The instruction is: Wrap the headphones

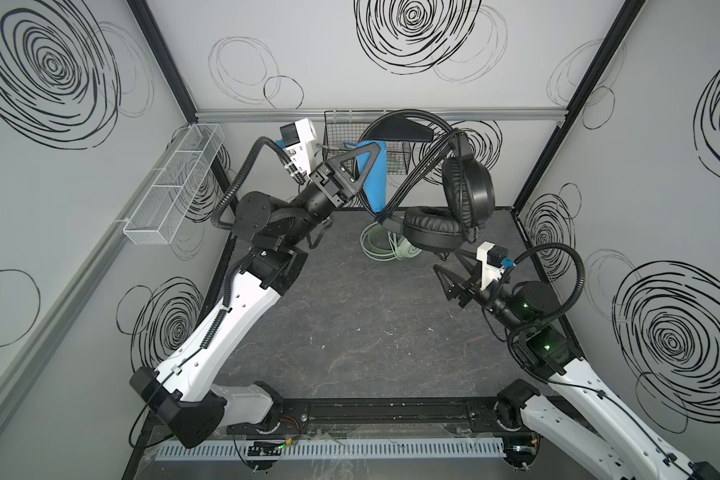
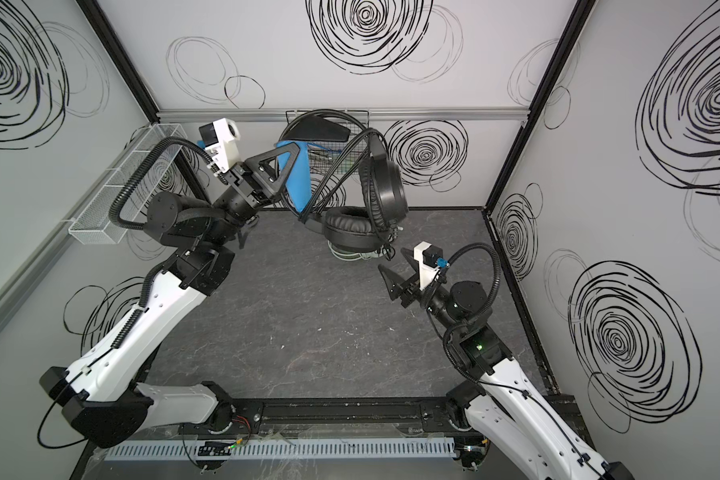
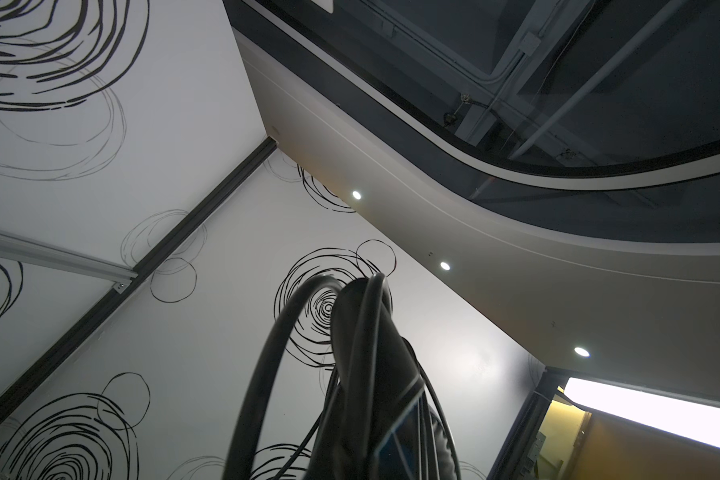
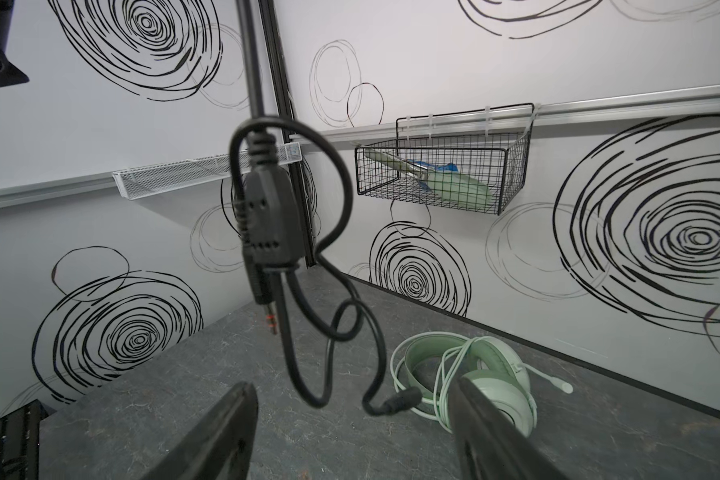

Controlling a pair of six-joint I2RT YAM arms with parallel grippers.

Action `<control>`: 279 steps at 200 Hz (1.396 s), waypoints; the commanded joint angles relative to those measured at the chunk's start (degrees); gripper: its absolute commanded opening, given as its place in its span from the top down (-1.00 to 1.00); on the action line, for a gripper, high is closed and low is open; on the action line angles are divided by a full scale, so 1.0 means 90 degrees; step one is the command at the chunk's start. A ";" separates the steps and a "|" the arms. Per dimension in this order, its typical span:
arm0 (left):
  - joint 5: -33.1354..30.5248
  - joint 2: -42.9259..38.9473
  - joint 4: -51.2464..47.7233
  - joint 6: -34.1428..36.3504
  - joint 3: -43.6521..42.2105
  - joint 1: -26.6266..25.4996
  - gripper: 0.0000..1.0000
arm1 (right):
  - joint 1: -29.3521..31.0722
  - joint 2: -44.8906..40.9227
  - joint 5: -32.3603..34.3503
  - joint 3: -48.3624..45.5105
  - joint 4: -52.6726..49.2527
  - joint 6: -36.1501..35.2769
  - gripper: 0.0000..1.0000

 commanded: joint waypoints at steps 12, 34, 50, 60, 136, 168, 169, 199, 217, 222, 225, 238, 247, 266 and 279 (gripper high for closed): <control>-0.0143 -0.0240 0.0808 -0.0194 0.0058 0.0066 1.00 | -0.0052 0.0147 -0.0081 0.0022 0.0561 -0.0089 -0.46; -0.0147 -0.0242 0.0828 -0.0209 0.0046 0.0064 1.00 | -0.0079 0.0236 -0.0081 0.0073 0.0610 -0.0109 -0.37; -0.0147 -0.0232 0.0828 -0.0223 0.0040 0.0076 1.00 | -0.0086 0.0218 -0.0052 0.0058 0.0664 -0.0091 -0.30; -0.0157 -0.0233 0.0843 -0.0230 0.0036 0.0073 1.00 | -0.0086 0.0200 -0.0061 0.0058 0.0660 -0.0089 -0.23; -0.0169 -0.0212 0.0868 -0.0318 -0.0068 0.0110 1.00 | -0.0108 0.0179 -0.0125 0.0141 0.0653 -0.0172 0.40; -0.0169 -0.0240 0.0838 -0.0333 -0.0122 0.0190 1.00 | -0.0120 0.0045 0.0020 0.0109 0.0581 -0.0259 0.77; -0.0168 -0.0241 0.0842 -0.0332 -0.0125 0.0191 1.00 | -0.0116 0.0044 0.0023 0.0111 0.0577 -0.0262 0.78; -0.0215 -0.0235 0.0929 -0.0405 -0.0108 0.0251 1.00 | -0.0136 -0.0022 0.0138 0.0074 0.0363 -0.0284 1.00; -0.0344 -0.0206 0.1052 -0.0456 -0.0056 0.0248 1.00 | -0.0140 -0.0031 0.0182 0.0090 0.0262 -0.0308 1.00; -0.0391 -0.0195 0.1058 -0.0435 -0.0027 0.0241 1.00 | -0.0137 -0.0009 0.0191 0.0123 0.0193 -0.0342 1.00; -0.0419 -0.0194 0.1048 -0.0410 -0.0005 0.0228 1.00 | -0.0134 0.0014 0.0192 0.0143 0.0150 -0.0370 1.00; -0.0704 -0.0219 0.0938 -0.0218 0.0034 0.0149 1.00 | -0.0115 0.0137 0.0219 0.0288 -0.0129 -0.0504 1.00; -0.1021 -0.0259 0.0729 -0.0014 0.0048 0.0084 1.00 | -0.0105 0.0230 0.0216 0.0405 -0.0332 -0.0563 1.00; -0.1405 -0.0144 0.0727 0.0086 0.0137 0.0023 1.00 | -0.0060 0.0376 0.0089 0.0545 -0.0557 -0.0542 1.00; -0.1620 0.0036 0.0756 0.0106 0.0306 -0.0075 1.00 | 0.0033 0.0477 0.0039 0.0593 -0.0658 -0.0473 1.00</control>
